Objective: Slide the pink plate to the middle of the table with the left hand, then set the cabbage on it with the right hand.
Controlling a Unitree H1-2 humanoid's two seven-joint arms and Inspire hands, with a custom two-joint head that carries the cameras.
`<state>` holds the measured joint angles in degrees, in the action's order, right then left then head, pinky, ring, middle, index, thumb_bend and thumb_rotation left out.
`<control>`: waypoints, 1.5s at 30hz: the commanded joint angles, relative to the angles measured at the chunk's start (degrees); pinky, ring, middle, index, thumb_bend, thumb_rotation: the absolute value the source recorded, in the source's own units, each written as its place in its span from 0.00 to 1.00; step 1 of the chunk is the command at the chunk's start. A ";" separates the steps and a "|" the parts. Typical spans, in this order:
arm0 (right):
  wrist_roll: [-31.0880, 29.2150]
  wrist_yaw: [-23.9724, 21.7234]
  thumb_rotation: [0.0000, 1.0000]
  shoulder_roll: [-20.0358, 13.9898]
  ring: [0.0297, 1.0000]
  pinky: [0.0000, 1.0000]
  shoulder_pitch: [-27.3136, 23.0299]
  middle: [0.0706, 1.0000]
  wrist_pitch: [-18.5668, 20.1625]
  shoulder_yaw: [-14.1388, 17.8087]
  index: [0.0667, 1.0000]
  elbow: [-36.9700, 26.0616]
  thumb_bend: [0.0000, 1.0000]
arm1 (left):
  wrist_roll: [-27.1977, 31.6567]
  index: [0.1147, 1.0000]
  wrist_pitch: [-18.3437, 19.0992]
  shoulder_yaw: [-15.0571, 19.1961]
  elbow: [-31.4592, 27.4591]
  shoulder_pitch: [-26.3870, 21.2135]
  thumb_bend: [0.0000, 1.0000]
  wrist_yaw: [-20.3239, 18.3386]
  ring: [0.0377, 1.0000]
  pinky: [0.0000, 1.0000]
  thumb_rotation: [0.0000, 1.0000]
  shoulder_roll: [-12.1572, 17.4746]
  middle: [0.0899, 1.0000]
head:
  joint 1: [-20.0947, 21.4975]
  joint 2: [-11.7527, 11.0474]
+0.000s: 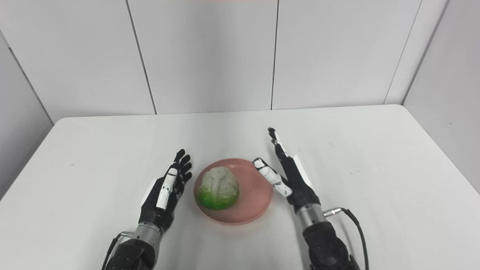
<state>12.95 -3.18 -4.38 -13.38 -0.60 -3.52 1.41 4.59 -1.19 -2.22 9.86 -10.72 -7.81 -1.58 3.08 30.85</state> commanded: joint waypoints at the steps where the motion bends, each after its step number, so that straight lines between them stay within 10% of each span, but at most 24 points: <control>1: -2.82 0.74 1.00 0.49 1.00 1.00 0.33 1.00 -3.04 1.01 1.00 -0.80 0.81 | -0.88 1.00 -2.43 -0.21 0.77 3.63 0.32 0.63 1.00 1.00 1.00 0.33 1.00 | -0.23 -0.34; 13: -10.45 -1.80 1.00 1.47 1.00 1.00 6.47 1.00 -4.00 0.83 1.00 1.65 0.30 | -1.36 1.00 -3.90 -0.97 -2.10 8.06 0.34 0.45 1.00 1.00 1.00 0.13 1.00 | -1.75 -1.51; 45: -15.11 -5.75 1.00 0.81 1.00 1.00 6.41 1.00 -3.82 0.84 1.00 6.92 0.25 | -1.33 1.00 -5.46 -0.31 0.96 7.82 0.36 1.15 1.00 1.00 1.00 0.61 1.00 | -3.82 -3.03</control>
<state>-1.85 -9.23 -4.09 -8.36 -2.46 -2.62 5.49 3.62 -5.40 -2.86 6.24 -5.86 -7.03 -1.69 -0.70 27.77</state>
